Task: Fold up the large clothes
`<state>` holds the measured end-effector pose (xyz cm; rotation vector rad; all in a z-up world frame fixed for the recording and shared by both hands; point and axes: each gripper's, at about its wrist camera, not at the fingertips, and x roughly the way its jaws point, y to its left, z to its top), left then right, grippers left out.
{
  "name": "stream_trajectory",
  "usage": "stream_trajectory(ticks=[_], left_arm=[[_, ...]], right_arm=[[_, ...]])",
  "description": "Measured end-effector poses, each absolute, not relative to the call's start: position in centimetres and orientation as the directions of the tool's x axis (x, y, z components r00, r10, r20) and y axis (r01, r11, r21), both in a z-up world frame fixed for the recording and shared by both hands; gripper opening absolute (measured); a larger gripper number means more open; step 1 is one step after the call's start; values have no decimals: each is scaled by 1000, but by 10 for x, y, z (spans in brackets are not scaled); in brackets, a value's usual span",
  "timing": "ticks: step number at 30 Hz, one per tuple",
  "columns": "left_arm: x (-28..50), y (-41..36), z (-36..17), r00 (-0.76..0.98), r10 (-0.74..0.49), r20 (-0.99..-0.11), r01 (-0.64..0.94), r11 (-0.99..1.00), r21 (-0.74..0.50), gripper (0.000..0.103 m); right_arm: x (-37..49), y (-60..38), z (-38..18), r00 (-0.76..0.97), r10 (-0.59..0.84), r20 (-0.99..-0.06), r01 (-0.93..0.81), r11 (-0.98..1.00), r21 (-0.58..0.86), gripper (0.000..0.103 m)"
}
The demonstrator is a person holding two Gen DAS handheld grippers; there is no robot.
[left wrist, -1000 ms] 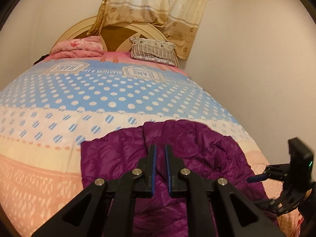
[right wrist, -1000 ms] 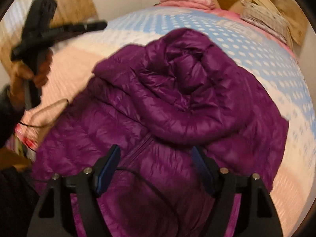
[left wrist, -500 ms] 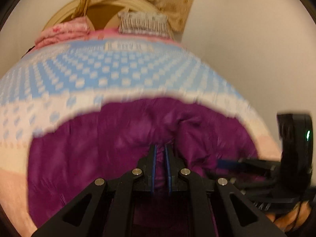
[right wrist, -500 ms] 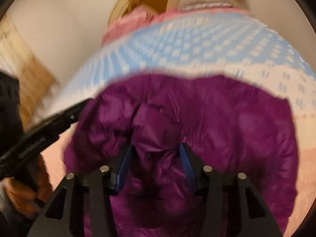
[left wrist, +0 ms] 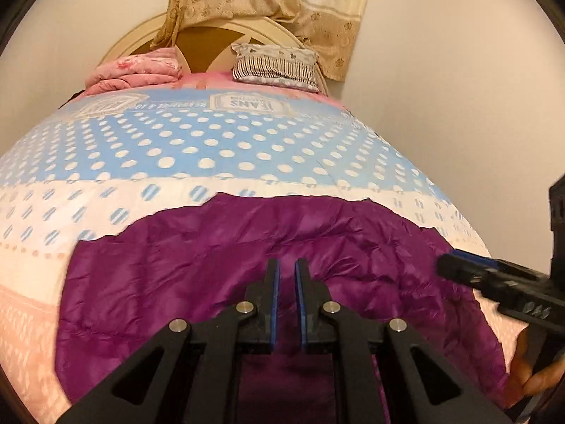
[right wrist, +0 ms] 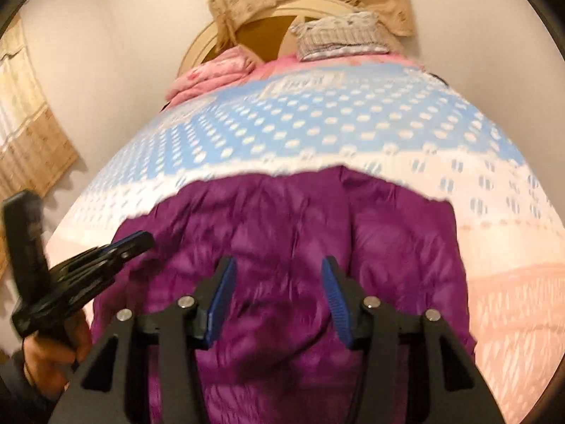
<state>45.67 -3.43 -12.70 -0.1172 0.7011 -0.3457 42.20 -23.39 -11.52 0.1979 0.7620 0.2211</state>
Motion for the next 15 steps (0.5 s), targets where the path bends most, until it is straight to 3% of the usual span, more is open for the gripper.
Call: stream_trajectory(ticks=[7,15], left_arm=[[467,-65,-184,646,-304,-700,268,949,-164,8],[467,-68,-188,643,-279,-713,261,955,-138,8]], right_arm=[[452,-219,-176,632,181,-754,-68,981,179,53],[451,-209,-192,673,112,-732,-66,994,92,52]])
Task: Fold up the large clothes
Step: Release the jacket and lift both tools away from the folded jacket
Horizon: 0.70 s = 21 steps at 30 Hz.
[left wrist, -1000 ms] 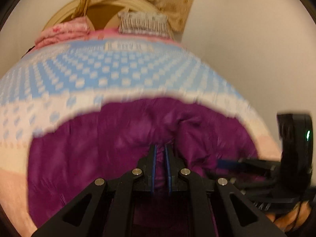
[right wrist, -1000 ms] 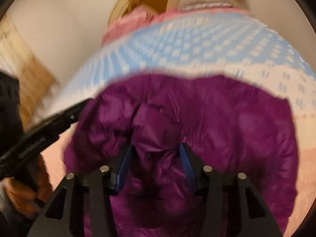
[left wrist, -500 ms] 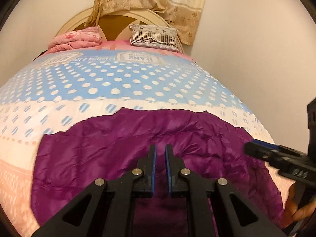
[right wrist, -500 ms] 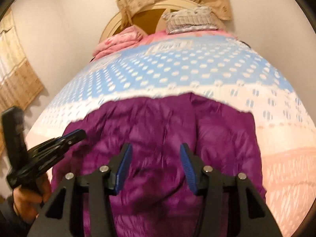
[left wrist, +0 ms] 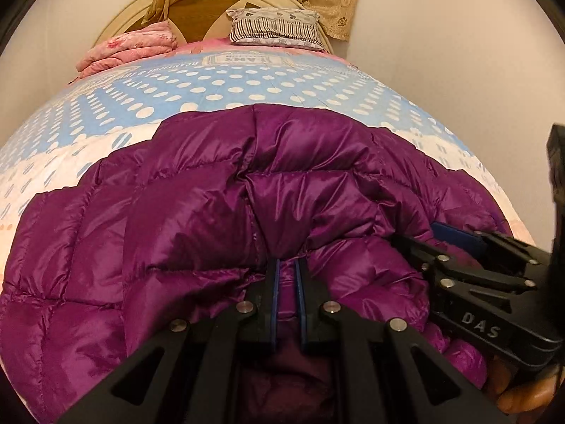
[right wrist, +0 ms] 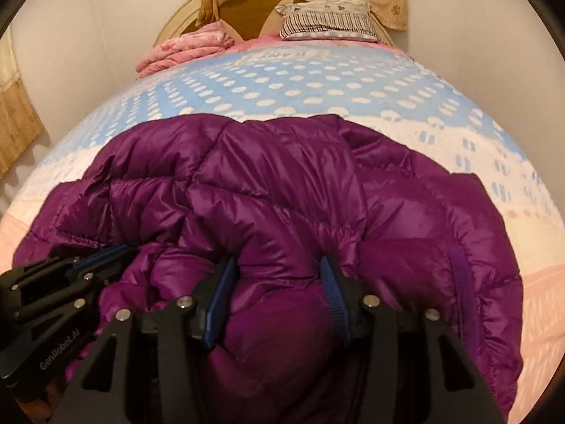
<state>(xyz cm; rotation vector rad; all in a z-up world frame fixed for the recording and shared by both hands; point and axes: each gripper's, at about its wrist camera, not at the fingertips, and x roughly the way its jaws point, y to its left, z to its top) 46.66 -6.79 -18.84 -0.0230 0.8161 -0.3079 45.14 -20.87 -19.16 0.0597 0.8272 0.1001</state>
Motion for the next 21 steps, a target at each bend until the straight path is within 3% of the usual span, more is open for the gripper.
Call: stream_trajectory(ticks=[5,9,13,18,21], left_arm=[[444,-59,-169,556,-319,-768,337,931,-142,8],[379,-16,-121,604,-399,-690,374,906,-196,8],[303,46,-86,680,-404,-612,374,909,-184,8],[238,125,-75,701,-412,-583,304,911,-278,8],[205,155,-84,696,-391,-603,269,920,-286,8]], right_arm=[[416,-211,-154,726,126,-676,-32,988,150,52],[319,-229,-73,855,134,-500,-59,985,164,55],[197,-264,-2,935,82,-345,-30,988,154,56],[57,-300,49,972,-38,-230,79,981,174,64],[0,-316,66,977,-57,-206,101,972,212,80]])
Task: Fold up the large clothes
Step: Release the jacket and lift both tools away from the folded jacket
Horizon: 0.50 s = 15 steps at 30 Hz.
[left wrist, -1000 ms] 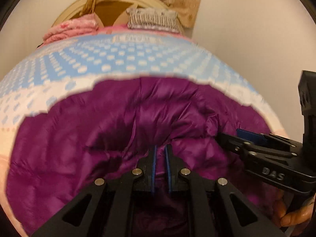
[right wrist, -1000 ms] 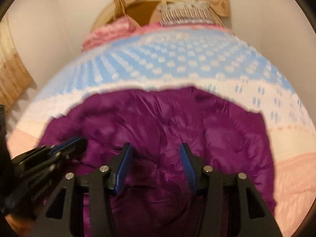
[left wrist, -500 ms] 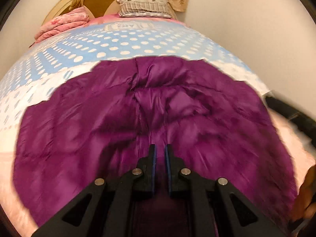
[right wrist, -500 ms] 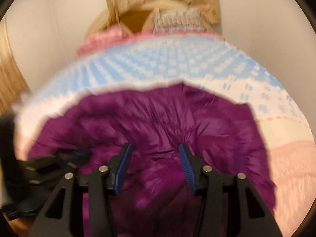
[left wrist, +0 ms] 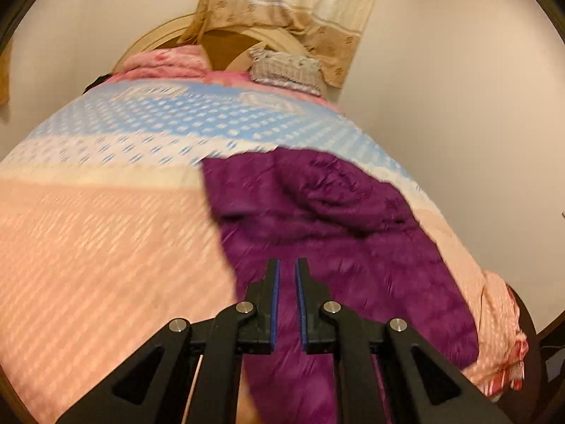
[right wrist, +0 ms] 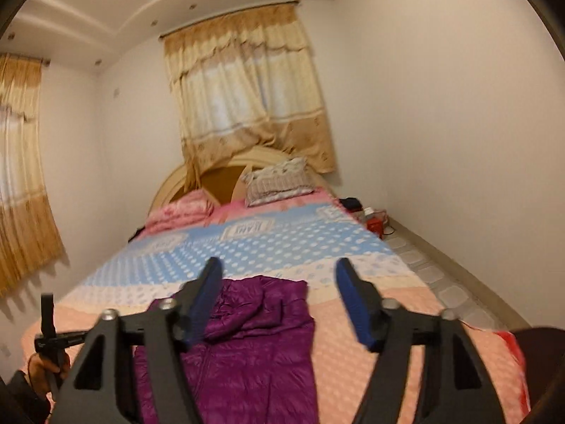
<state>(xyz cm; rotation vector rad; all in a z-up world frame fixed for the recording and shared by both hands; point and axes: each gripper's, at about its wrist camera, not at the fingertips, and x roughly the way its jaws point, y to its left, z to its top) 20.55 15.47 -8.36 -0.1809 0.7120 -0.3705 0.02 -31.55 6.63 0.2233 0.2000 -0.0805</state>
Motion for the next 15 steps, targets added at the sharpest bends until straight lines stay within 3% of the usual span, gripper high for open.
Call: stream_trajectory(ticks=[1,5,11,15], left_arm=[[197,163,-89,698,-382,-605,259,923,-283,8],[165,172,-118,685,-396,-611,246,916,-318,8],[151,150,-180,556,-496,-667,226,862,-454,8],[155,141,-204,508,-502,-700,207,860,-467,9]], right_arm=[[-12,-319,68,976,-61,-208,107,970,220,86],[-32,-322,47,954,-39,-298,112,966,232,87],[5,-300,-34,857,58,-512,77,968,239,87],[28,-298,-89,776,116,-620,99,949,301,87]])
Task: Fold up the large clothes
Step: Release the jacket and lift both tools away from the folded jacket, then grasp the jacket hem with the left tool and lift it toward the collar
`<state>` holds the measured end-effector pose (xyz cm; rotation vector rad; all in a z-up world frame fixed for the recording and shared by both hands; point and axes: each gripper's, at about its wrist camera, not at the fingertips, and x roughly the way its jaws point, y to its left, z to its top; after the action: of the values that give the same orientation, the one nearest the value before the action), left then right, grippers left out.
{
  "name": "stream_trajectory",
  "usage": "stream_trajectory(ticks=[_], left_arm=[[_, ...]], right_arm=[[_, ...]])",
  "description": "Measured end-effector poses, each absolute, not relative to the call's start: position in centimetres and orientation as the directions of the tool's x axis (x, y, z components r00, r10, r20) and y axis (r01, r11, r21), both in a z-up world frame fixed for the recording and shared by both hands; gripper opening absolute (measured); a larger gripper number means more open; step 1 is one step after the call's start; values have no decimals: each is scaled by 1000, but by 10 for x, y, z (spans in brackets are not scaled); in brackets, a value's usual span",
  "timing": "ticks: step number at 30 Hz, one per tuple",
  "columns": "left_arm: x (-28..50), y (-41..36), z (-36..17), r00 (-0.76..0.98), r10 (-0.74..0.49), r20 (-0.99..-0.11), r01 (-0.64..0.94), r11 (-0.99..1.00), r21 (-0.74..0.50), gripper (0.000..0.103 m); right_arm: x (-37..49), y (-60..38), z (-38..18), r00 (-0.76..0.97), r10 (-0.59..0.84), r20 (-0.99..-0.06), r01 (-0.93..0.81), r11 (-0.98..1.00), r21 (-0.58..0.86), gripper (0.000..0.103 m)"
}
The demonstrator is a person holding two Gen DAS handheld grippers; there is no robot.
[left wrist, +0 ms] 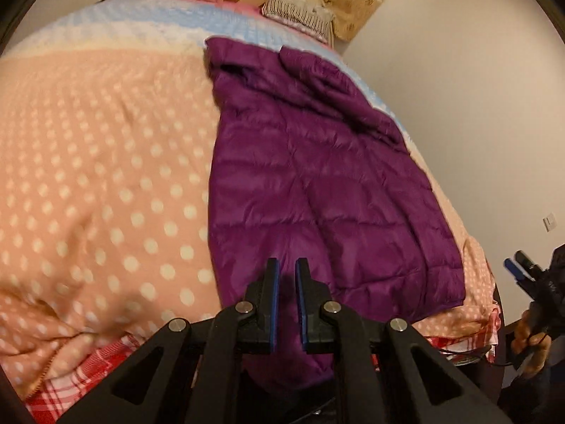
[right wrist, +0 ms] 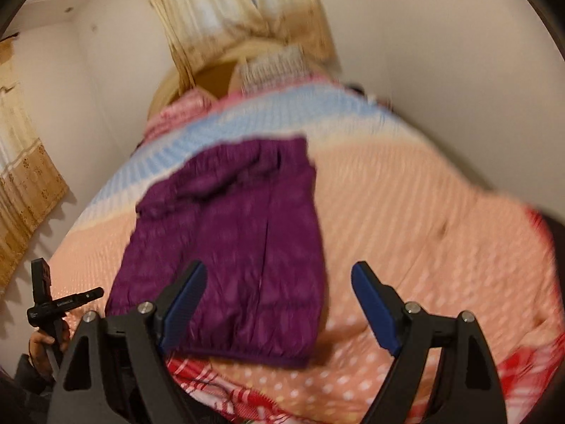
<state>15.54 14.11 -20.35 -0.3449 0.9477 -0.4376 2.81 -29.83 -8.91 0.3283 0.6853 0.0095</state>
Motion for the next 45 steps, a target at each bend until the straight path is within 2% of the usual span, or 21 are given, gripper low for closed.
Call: stream_trajectory(ticks=[4,6,7,8,9,10,11,15,18,23,27,30,33,34,35,39,41,42,43,44,45], left_arm=[[152,135,-216,522,-439,-732,204,897,-393,13],[149,135,-218,530,-459,-713,212,886,-412,22],[148,134,-219,534,-484,-694,226,872,-434,35],[147,135,-220,535,-511,-673,236,855,-461,55],[145,137,-220,536,-543,-647,246,833,-495,64],[143,138,-219,542,-562,-625,248,818,-520,83],[141,138,-216,549,-558,-622,246,819,-518,89],[120,133,-201,624,-416,-661,248,908,-337,96],[112,138,-202,604,-431,-670,233,900,-370,97],[119,126,-227,493,-461,-738,190,885,-425,97],[119,122,-233,444,-523,-728,174,847,-502,97],[121,122,-239,397,-550,-735,149,828,-540,97],[120,119,-241,359,-618,-699,168,780,-603,94],[119,118,-239,364,-616,-699,176,782,-598,89],[119,117,-236,369,-617,-695,187,782,-595,75],[122,120,-235,369,-639,-675,182,761,-622,51],[121,122,-235,368,-670,-645,191,733,-653,27],[121,123,-234,370,-684,-629,200,720,-665,24],[120,121,-232,370,-693,-619,216,712,-668,20],[122,118,-230,371,-693,-619,230,714,-661,17],[122,117,-227,376,-690,-619,246,718,-651,16]], right_arm=[[30,-305,-130,719,128,-683,118,946,302,87],[28,-308,-145,692,129,-711,132,945,300,87],[29,-310,-153,678,134,-722,142,941,308,87],[28,-313,-160,670,138,-729,153,935,319,87],[29,-317,-165,665,142,-733,167,929,331,87],[30,-320,-168,661,147,-735,179,921,346,87],[30,-319,-172,660,150,-736,187,916,355,87],[30,-329,-176,663,157,-732,213,898,385,87],[28,-333,-175,669,157,-727,209,899,386,87],[34,-336,-186,658,170,-734,209,895,395,87],[41,-323,-197,614,235,-753,150,902,404,77],[45,-315,-201,596,260,-760,119,907,404,77],[50,-315,-205,588,258,-767,123,908,400,77],[50,-316,-206,589,262,-764,124,905,406,78],[51,-315,-207,589,269,-762,125,901,415,78],[52,-310,-208,575,259,-776,113,914,389,78],[50,-307,-210,562,274,-781,101,914,393,78],[50,-306,-215,544,292,-787,97,909,405,68],[51,-305,-221,521,312,-795,98,903,418,45],[51,-305,-226,509,323,-798,99,899,427,34],[52,-304,-231,502,352,-790,96,885,456,29]])
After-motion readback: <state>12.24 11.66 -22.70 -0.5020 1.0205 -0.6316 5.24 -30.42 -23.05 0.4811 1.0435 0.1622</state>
